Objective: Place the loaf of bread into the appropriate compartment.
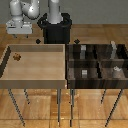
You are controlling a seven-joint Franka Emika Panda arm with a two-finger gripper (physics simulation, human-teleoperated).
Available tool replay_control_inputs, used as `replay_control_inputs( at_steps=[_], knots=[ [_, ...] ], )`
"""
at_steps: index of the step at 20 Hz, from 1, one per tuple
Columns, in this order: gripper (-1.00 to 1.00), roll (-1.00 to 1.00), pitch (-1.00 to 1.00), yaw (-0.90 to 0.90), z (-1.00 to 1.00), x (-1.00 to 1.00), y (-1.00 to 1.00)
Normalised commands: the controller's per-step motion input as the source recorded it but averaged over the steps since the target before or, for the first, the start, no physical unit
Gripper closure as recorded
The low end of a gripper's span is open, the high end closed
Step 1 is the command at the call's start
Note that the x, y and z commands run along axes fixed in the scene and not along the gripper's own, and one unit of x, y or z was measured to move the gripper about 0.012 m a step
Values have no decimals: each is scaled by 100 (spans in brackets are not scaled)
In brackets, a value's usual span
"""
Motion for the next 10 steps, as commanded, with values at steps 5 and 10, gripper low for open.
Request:
replay_control_inputs(
  at_steps=[5,10],
  knots=[
    [-100,0,0,0,0,70,-20],
    [-100,0,0,0,0,40,0]
  ],
)
